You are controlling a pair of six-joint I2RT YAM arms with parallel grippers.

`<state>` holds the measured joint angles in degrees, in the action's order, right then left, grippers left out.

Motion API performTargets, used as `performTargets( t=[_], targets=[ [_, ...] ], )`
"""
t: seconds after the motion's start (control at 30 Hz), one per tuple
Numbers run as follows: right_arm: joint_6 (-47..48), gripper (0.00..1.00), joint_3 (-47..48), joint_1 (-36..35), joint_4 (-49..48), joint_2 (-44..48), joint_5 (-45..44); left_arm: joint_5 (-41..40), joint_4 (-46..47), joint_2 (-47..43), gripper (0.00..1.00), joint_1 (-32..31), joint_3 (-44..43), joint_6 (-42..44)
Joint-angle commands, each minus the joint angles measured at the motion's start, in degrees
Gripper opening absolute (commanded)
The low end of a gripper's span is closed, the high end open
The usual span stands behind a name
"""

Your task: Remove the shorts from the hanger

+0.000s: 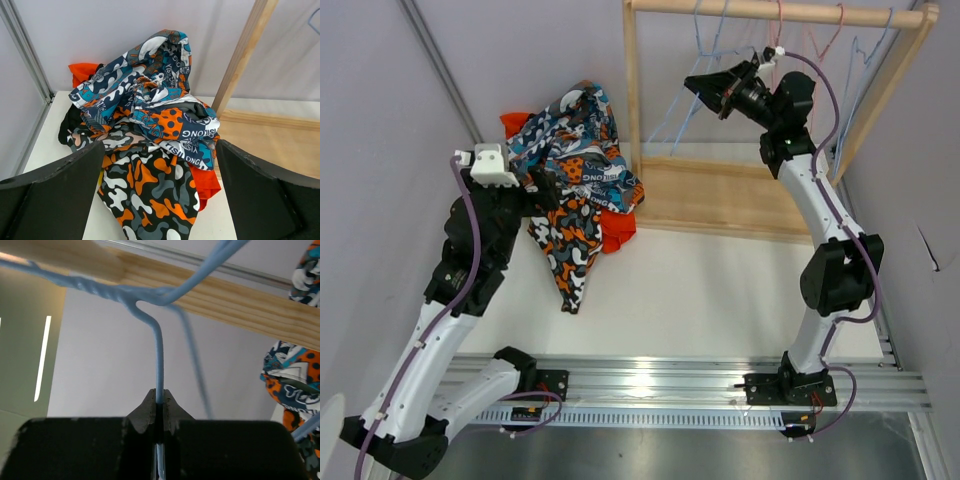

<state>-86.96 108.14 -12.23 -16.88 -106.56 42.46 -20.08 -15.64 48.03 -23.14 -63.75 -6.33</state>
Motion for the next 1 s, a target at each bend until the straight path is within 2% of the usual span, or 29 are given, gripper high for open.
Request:
performTargets(
  t=[0.0,0.13,0.17,0.2,0.27,0.3,0.33,0.53,0.6,0.63,0.67,0.73,0.77,0.83,0.97],
  targets=[
    [-1.2,0.0,-4.2,0.4,-4.8,5.1,-0.2,1.4,-0.7,-0.5,0.99,-0.7,-1.6,-1.8],
    [0.0,0.01,-6.9,0.0,-3.7,8.3,-0.2,1.2,-1.8,-1.4,0.99,-1.1,-2.1,-1.8],
    [0.8,0.06,-7.1,-0.1,-2.1,9.0,-0.5,1.1,-2.0,-1.7,0.99,-1.2,-2.2,-1.9],
    [2.4,0.26,-7.4,-0.1,-1.0,9.8,-0.8,1.1,-2.3,-1.9,0.99,-1.3,-2.3,-1.9],
    [4.2,0.58,-7.6,-0.3,0.9,12.5,-1.2,1.1,-3.2,-2.4,0.99,-1.5,-2.6,-2.0],
    [5.3,0.86,-7.6,-0.4,3.3,13.3,-1.7,1.1,-3.4,-2.9,0.99,-1.6,-2.7,-2.2],
    [7.3,0.99,-7.6,-0.5,4.7,15.1,-1.8,1.1,-4.0,-3.3,0.99,-1.6,-2.7,-2.3],
    [17.4,0.99,-8.9,-2.3,16.9,24.0,-4.7,1.5,-6.9,-5.8,0.99,-2.1,-3.8,-2.8],
    [21.9,0.99,-9.3,-3.4,24.9,29.4,-6.3,2.0,-8.4,-6.5,0.99,-2.2,-4.7,-2.9],
    [25.1,0.99,-9.1,-3.9,28.5,31.3,-9.8,2.4,-8.9,-7.1,0.99,-2.2,-4.9,-2.8],
    [31.5,0.99,-8.3,-4.6,36.1,35.3,-12.0,2.7,-10.1,-7.3,0.99,-2.2,-5.3,-2.7],
    [37.0,0.99,-7.7,-4.8,43.0,39.1,-18.1,3.8,-11.3,-7.9,0.99,-2.2,-6.3,-2.6],
    [42.0,0.99,-6.3,-4.6,50.1,42.3,-20.4,4.0,-12.4,-8.0,0.99,-2.3,-6.9,-2.5],
    [46.4,0.99,-5.0,-4.6,58.3,44.8,-27.0,4.3,-13.4,-8.6,0.99,-2.3,-7.7,-2.2],
    [53.2,0.99,-6.1,-4.4,65.3,48.4,-31.0,3.6,-14.8,-9.4,0.99,-2.3,-8.3,-1.9]
  ],
)
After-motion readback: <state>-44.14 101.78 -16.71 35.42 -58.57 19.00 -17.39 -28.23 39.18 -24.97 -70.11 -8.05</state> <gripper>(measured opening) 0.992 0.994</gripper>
